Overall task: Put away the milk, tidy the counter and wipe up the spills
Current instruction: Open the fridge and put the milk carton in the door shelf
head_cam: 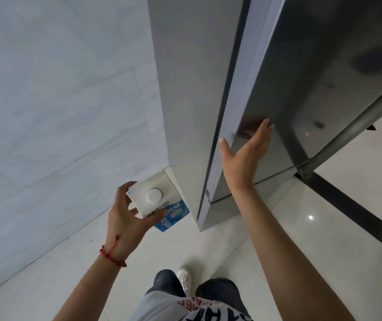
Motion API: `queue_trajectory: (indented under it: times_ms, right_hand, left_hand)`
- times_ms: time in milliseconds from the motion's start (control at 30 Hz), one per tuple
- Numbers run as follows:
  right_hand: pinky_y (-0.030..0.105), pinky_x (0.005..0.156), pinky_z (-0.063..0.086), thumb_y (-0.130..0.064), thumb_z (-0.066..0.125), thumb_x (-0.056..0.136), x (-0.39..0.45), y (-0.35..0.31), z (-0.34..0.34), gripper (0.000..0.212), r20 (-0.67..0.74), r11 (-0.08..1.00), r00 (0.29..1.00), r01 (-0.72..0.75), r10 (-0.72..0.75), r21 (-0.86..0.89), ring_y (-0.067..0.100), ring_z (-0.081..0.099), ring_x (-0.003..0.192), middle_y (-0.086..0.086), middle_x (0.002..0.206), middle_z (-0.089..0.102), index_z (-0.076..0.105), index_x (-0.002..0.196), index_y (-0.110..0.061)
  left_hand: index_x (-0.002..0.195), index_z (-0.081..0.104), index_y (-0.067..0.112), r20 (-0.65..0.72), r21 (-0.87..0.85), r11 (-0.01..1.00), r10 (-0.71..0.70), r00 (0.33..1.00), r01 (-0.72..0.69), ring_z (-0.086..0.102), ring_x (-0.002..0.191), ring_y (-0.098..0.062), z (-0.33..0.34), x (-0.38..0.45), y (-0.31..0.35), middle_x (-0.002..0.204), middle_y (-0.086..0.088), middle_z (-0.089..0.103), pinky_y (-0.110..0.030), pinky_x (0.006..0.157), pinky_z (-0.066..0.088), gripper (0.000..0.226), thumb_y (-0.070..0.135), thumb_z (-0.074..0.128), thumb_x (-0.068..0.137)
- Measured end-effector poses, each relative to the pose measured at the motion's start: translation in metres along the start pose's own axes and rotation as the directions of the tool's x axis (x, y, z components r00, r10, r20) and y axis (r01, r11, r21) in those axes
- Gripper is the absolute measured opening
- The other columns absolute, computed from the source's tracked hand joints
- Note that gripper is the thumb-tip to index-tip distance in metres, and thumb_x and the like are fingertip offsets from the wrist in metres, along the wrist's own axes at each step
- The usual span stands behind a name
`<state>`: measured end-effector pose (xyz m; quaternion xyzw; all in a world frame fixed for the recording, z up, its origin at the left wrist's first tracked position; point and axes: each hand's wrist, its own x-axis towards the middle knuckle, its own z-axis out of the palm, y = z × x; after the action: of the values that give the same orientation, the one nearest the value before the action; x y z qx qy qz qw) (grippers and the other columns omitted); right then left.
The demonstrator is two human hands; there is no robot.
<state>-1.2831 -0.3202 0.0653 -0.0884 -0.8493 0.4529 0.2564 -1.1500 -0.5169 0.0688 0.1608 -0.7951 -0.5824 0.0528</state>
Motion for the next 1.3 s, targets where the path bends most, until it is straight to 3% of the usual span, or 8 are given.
queue_trajectory:
  times_ms: [67,200,467,600,900,1000,1167,1300]
  right_hand:
    - [0.043,0.114,0.025,-0.035,0.069,0.077,0.011,-0.002,0.007,0.099,-0.058,1.000,0.998,-0.015,0.016,0.020,0.039,0.018,0.139,0.028,0.152,0.005,0.006,0.145,0.001]
    - [0.056,0.107,0.032,-0.039,0.066,0.073,0.032,0.003,0.011,0.104,-0.139,0.999,0.989,0.041,-0.043,-0.015,0.044,0.016,0.139,0.032,0.151,0.004,0.004,0.143,0.004]
    - [0.055,0.102,0.039,-0.043,0.064,0.067,0.038,0.018,0.004,0.099,-0.153,0.972,0.963,0.202,-0.220,-0.122,0.048,0.026,0.133,0.029,0.145,0.010,0.011,0.138,0.000]
    - [0.056,0.099,0.041,-0.042,0.064,0.067,0.038,0.019,0.003,0.095,-0.168,0.956,0.948,0.246,-0.271,-0.158,0.049,0.026,0.132,0.018,0.144,0.010,0.014,0.137,-0.002]
    - [0.054,0.101,0.041,-0.045,0.068,0.067,0.036,0.019,-0.005,0.098,-0.168,0.959,0.951,0.232,-0.259,-0.165,0.047,0.026,0.133,0.017,0.144,0.012,0.015,0.137,-0.003]
    - [0.052,0.100,0.043,-0.050,0.067,0.069,0.026,0.028,-0.022,0.098,-0.155,0.951,0.947,0.252,-0.280,-0.180,0.046,0.030,0.132,0.017,0.144,0.016,0.014,0.138,-0.005]
    - [0.028,0.116,0.025,-0.061,0.054,0.076,0.011,0.043,-0.067,0.097,-0.071,0.954,0.961,0.255,-0.268,-0.159,0.032,0.021,0.138,0.022,0.148,0.015,0.003,0.140,-0.010]
    - [0.008,0.112,0.014,-0.050,0.067,0.070,-0.007,0.048,-0.102,0.099,-0.033,0.964,0.978,0.198,-0.207,-0.175,0.007,0.010,0.142,0.023,0.149,0.021,0.011,0.139,-0.007]
  left_hand:
    - [0.093,0.042,0.046,0.007,-0.012,1.000,0.012,1.000,-0.012,0.058,0.093,-0.001,0.004,0.009,0.008,0.100,0.019,0.057,-0.016,0.061,0.051,0.064,0.042,0.077,0.040]
    - [0.092,0.043,0.044,0.011,-0.037,0.999,0.032,0.999,-0.031,0.059,0.088,0.004,0.017,0.023,0.018,0.098,0.017,0.057,-0.007,0.059,0.051,0.064,0.019,0.083,0.049]
    - [0.092,0.042,0.043,0.005,-0.044,0.997,0.057,0.998,-0.057,0.056,0.083,0.019,0.032,0.050,0.039,0.097,0.018,0.057,-0.012,0.059,0.049,0.061,0.019,0.079,0.050]
    - [0.092,0.043,0.042,-0.015,-0.055,0.996,0.066,0.998,-0.067,0.059,0.085,0.010,0.040,0.056,0.042,0.096,0.018,0.057,-0.020,0.067,0.047,0.065,-0.003,0.080,0.062]
    - [0.092,0.042,0.039,0.023,-0.044,0.994,0.096,0.995,-0.095,0.058,0.083,0.011,0.039,0.056,0.055,0.094,0.022,0.054,-0.017,0.065,0.046,0.063,-0.006,0.077,0.064]
    - [0.090,0.042,0.040,0.026,-0.026,0.994,0.111,0.993,-0.110,0.056,0.085,0.004,0.039,0.056,0.056,0.094,0.023,0.053,-0.016,0.065,0.045,0.063,-0.004,0.077,0.064]
    - [0.090,0.042,0.042,0.114,-0.026,0.990,0.141,0.983,-0.139,0.053,0.080,0.026,0.047,0.058,0.061,0.086,0.034,0.060,-0.003,0.055,0.048,0.064,-0.004,0.078,0.063]
    - [0.087,0.040,0.043,0.219,-0.032,0.976,0.217,0.951,-0.215,0.058,0.085,0.007,0.064,0.054,0.074,0.091,0.025,0.052,-0.007,0.055,0.048,0.064,-0.004,0.077,0.064]
